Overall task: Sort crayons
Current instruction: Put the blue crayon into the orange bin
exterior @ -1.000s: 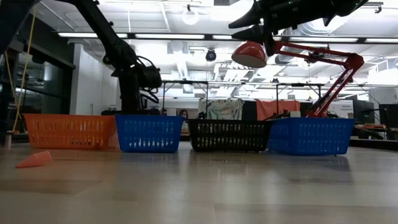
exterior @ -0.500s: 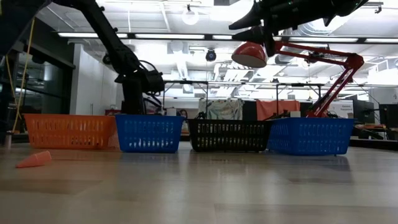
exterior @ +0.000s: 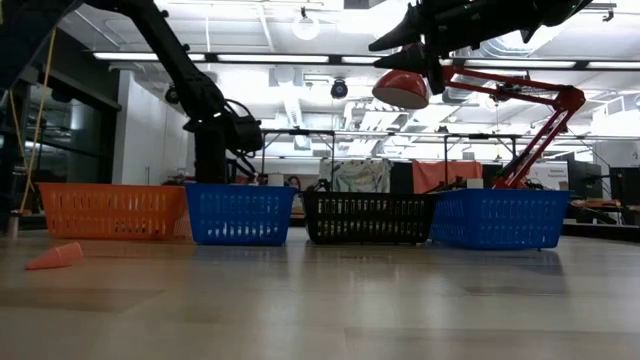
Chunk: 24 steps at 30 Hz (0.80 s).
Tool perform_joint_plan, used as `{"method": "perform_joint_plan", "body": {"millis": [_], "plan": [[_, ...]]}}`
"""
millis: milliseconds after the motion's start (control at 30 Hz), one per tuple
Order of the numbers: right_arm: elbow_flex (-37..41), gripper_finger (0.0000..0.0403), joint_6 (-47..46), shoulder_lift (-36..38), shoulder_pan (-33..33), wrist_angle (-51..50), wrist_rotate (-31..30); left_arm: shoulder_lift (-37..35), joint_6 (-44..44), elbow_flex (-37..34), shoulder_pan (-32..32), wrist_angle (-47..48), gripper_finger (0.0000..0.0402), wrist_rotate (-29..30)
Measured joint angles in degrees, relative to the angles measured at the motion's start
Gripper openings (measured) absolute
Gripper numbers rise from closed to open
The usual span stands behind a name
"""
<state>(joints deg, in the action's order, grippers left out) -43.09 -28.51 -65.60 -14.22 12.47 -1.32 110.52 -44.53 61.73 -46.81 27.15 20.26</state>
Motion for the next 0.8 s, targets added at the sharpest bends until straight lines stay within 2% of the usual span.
{"method": "perform_joint_plan", "body": {"millis": [67, 133, 433, 633, 800], "plan": [[0.00, 0.0121, -0.03, 0.00, 0.00, 0.00, 0.00, 0.00, 0.72, -0.04, -0.02, 0.27, 0.0024, 0.12], [0.00, 0.0121, -0.05, 0.00, 0.00, 0.02, 0.00, -0.05, 0.68, -0.25, -0.02, 0.18, 0.0010, -0.22], [0.00, 0.0121, -1.51, 0.00, 0.00, 0.01, 0.02, -1.09, 2.23, -0.70, -0.20, 0.44, 0.0003, -3.52], [0.00, 0.0121, -1.51, 0.00, 0.00, 0.01, 0.02, -6.01, 3.27, -1.51, -0.10, 2.64, 0.0001, -5.60], [0.00, 0.0121, -1.51, 0.00, 0.00, 0.04, 0.02, -11.18, 4.70, -1.20, -0.02, 2.21, 0.0000, -4.60]]}}
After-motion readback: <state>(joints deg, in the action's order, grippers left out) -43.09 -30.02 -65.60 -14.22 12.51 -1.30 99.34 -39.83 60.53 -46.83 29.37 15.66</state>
